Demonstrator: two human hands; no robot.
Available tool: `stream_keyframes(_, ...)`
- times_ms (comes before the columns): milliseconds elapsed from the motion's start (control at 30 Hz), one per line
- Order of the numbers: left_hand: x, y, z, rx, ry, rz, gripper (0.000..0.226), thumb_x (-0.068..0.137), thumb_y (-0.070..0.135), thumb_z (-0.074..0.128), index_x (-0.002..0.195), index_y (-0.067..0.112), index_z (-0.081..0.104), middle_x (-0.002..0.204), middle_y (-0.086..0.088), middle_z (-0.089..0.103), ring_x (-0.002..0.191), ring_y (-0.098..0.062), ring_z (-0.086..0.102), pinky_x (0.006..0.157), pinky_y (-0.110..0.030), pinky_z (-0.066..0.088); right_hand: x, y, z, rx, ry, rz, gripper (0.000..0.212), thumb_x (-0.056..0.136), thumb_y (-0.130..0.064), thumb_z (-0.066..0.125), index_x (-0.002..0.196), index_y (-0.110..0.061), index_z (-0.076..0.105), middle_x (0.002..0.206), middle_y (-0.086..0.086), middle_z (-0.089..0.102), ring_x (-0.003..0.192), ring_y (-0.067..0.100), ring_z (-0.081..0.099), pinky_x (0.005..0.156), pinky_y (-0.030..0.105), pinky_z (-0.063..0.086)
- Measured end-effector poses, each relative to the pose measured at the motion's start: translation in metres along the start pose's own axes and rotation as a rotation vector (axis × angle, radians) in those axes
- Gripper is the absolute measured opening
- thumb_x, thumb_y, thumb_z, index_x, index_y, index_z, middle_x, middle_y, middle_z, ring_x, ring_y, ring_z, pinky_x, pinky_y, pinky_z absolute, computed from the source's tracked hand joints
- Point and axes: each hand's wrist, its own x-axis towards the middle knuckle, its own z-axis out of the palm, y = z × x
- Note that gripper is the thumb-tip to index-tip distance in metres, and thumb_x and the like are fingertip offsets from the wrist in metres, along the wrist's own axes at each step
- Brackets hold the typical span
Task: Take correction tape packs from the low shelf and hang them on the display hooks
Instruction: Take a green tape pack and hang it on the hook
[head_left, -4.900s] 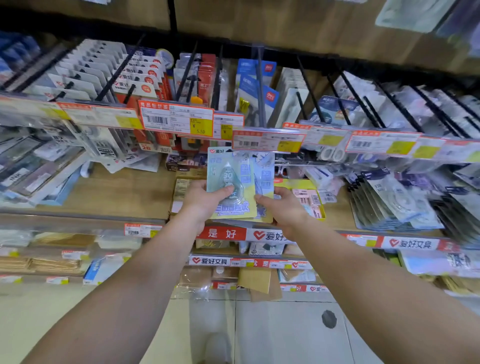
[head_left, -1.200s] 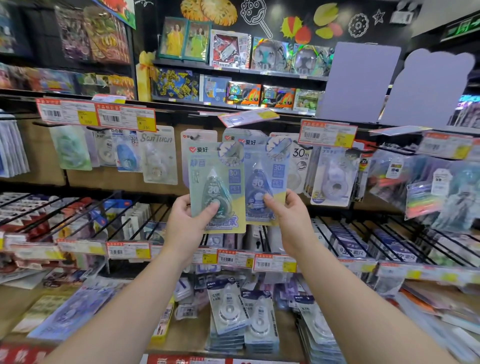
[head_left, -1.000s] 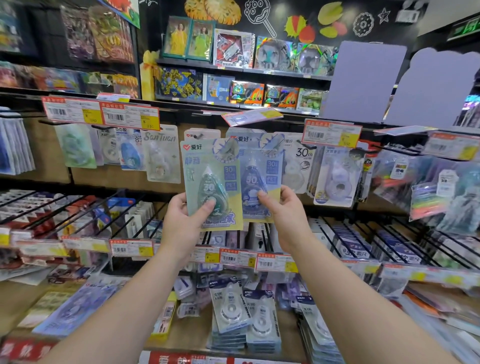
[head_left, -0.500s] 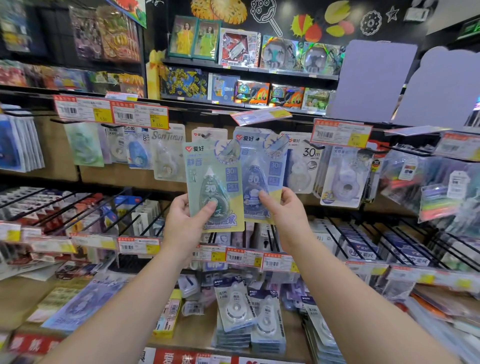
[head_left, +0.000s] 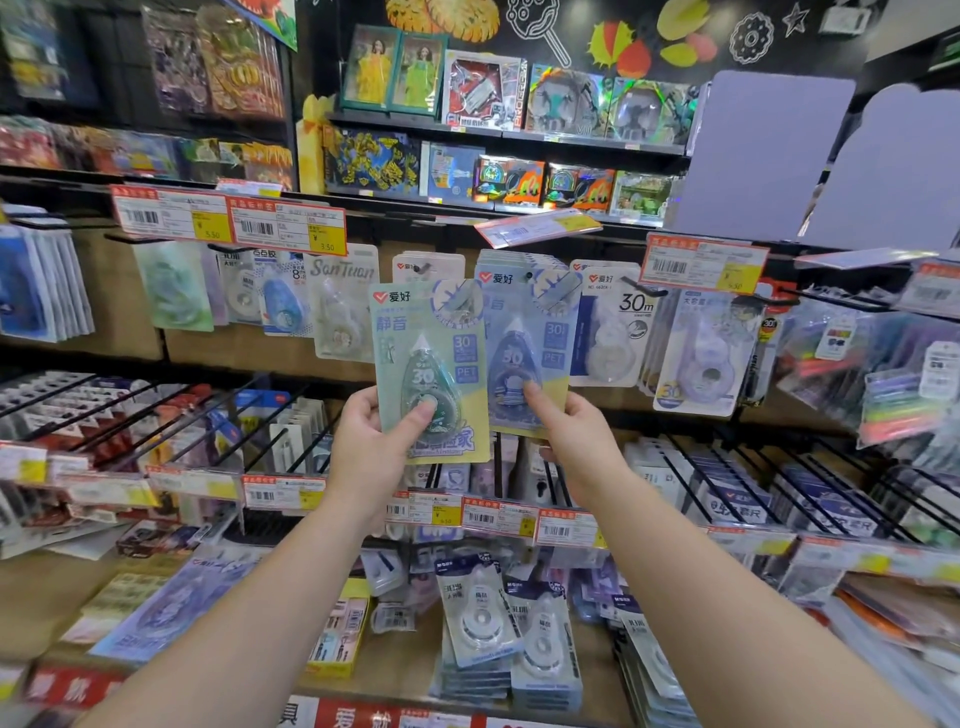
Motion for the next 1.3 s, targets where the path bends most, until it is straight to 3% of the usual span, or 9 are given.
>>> stream_keyframes(100,0.003,-0.001,0.0,0.0,-0.002,0.002,0.042,0.085,0.02,0.075,0.12,0.016,0.051,0.109,-0.001,0.073,0.099,-0.014,0.07,0.088,-0.034,0.054,0.005,0.003,-0.001,-0.057,0.041,0.097,0.045,0.088,-0.061,0.058,0.115,-0.025,0.059,0.107,-0.012,0.065,0.095,0.014,0.064,0.071,0.028,0.047)
stream_keyframes(267,0.01,-0.006,-0.001,0.007,0.0,-0.014,0.044,0.085,0.02,0.076,0.122,0.016,0.051,0.108,-0.001,0.073,0.099,-0.013,0.071,0.087,-0.033,0.054,0.015,0.003,0.004,-0.032,0.035,0.146,0.038,0.088,-0.062,0.058,0.1,-0.027,0.059,0.096,-0.01,0.063,0.089,0.015,0.062,0.07,0.027,0.048)
stream_keyframes(400,0.016,-0.009,-0.001,0.012,0.013,-0.018,0.041,0.085,0.019,0.076,0.118,0.019,0.052,0.106,0.001,0.073,0.096,-0.012,0.071,0.082,-0.03,0.054,0.026,0.005,0.008,-0.015,0.048,0.179,0.047,0.086,-0.063,0.06,0.11,-0.023,0.061,0.102,-0.003,0.068,0.085,0.016,0.061,0.073,0.029,0.047)
stream_keyframes(500,0.019,-0.009,0.0,0.009,0.019,-0.021,0.041,0.086,0.019,0.075,0.12,0.018,0.051,0.103,0.004,0.072,0.091,-0.006,0.07,0.075,-0.022,0.052,0.034,0.006,0.01,-0.001,0.054,0.186,0.043,0.086,-0.062,0.06,0.106,-0.024,0.061,0.1,-0.004,0.067,0.084,0.015,0.061,0.073,0.029,0.046)
stream_keyframes(733,0.027,-0.012,0.002,0.024,0.016,-0.025,0.044,0.086,0.019,0.076,0.122,0.017,0.051,0.102,0.005,0.073,0.09,-0.005,0.071,0.072,-0.02,0.052,0.046,0.01,0.011,0.011,0.045,0.164,0.04,0.086,-0.062,0.061,0.101,-0.025,0.063,0.099,-0.005,0.068,0.084,0.015,0.06,0.075,0.031,0.045)
stream_keyframes(867,0.027,-0.015,0.002,0.034,0.009,-0.021,0.045,0.085,0.02,0.076,0.122,0.017,0.051,0.104,0.005,0.072,0.095,-0.008,0.07,0.078,-0.024,0.053,0.045,0.01,0.009,-0.006,0.062,0.177,0.047,0.086,-0.063,0.06,0.109,-0.022,0.058,0.101,-0.007,0.064,0.086,0.014,0.062,0.078,0.031,0.047)
stream_keyframes(1000,0.024,-0.015,0.004,0.038,-0.021,-0.007,0.045,0.084,0.02,0.076,0.122,0.016,0.052,0.107,0.003,0.072,0.095,-0.008,0.071,0.078,-0.024,0.055,0.043,0.018,0.006,-0.052,0.205,0.198,0.071,0.082,-0.063,0.066,0.131,-0.016,0.044,0.115,0.002,0.057,0.102,0.02,0.061,0.09,0.038,0.05)
stream_keyframes(1133,0.019,-0.011,0.007,0.037,-0.066,0.025,0.037,0.084,0.018,0.076,0.114,0.017,0.053,0.106,0.002,0.071,0.087,0.0,0.07,0.069,-0.015,0.054,0.034,0.023,0.005,-0.056,0.337,0.091,0.054,0.082,-0.057,0.069,0.112,-0.014,0.055,0.102,0.007,0.061,0.089,0.021,0.056,0.081,0.035,0.045)
stream_keyframes(1300,0.012,-0.006,0.018,0.023,-0.106,0.035,0.035,0.085,0.014,0.075,0.112,0.017,0.052,0.107,0.0,0.07,0.083,0.004,0.069,0.066,-0.012,0.052,0.0,0.006,0.009,-0.126,0.108,-0.084,0.031,0.096,-0.045,0.055,0.091,-0.017,0.064,0.079,-0.002,0.067,0.075,0.012,0.06,0.073,0.026,0.045)
